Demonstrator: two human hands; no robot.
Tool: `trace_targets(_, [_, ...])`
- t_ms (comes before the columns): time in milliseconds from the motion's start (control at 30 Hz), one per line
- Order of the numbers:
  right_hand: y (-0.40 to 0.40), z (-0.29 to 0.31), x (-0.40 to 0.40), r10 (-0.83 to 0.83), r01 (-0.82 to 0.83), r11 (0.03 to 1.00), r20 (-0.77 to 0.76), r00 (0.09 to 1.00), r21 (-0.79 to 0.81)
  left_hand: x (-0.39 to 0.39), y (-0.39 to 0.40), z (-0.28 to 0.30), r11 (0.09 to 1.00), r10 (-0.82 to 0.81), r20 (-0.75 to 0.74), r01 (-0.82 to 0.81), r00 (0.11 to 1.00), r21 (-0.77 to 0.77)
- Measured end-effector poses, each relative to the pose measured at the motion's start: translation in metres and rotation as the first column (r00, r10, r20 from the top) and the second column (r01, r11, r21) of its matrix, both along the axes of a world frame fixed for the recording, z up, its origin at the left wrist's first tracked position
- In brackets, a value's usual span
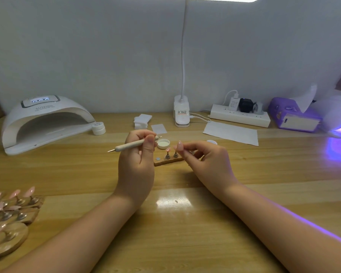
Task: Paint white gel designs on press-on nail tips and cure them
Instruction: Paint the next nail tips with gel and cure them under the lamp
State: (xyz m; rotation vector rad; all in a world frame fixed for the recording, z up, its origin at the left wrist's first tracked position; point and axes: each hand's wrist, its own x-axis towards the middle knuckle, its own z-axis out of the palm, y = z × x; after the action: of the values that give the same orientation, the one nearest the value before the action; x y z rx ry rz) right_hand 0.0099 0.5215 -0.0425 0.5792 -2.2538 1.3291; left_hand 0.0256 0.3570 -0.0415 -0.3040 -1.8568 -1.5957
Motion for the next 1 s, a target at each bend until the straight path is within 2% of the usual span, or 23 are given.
trace_targets(200, [-0.014, 0.011, 0.001, -0.036, 0.035, 0.999, 0.047, 0.998, 0.020, -0.005, -0.006, 0.004, 0.982, -0.032, 0.202, -0.007, 0.979, 0.191])
trace_targets(333, [-0.036, 0.019, -0.001, -0.025, -0.002, 0.974, 0.115, 0.993, 0.227, -0.010, -0.013, 0.005, 0.949, -0.012, 0.273, -0.075, 0.962, 0.306])
trace_targets(500, [-0.056, 0.009, -0.006, -0.173, 0.108, 0.899, 0.118, 0.978, 0.424, -0.013, -0.016, 0.004, 0.911, -0.003, 0.318, -0.129, 0.948, 0.393])
trace_targets(700, [-0.061, 0.002, -0.009, -0.253, 0.151, 0.851, 0.141, 0.957, 0.504, -0.014, -0.016, 0.005, 0.902, -0.014, 0.331, -0.131, 0.943, 0.411])
trace_targets(867, [-0.055, 0.011, -0.008, -0.213, 0.120, 0.818, 0.102, 0.972, 0.562, -0.015, -0.015, 0.003, 0.911, -0.007, 0.309, -0.121, 0.951, 0.395])
trace_targets(1000, [-0.037, 0.039, -0.012, -0.220, 0.059, 0.825, 0.223, 0.950, 0.562, -0.013, -0.013, 0.003, 0.933, 0.005, 0.265, -0.100, 0.964, 0.346])
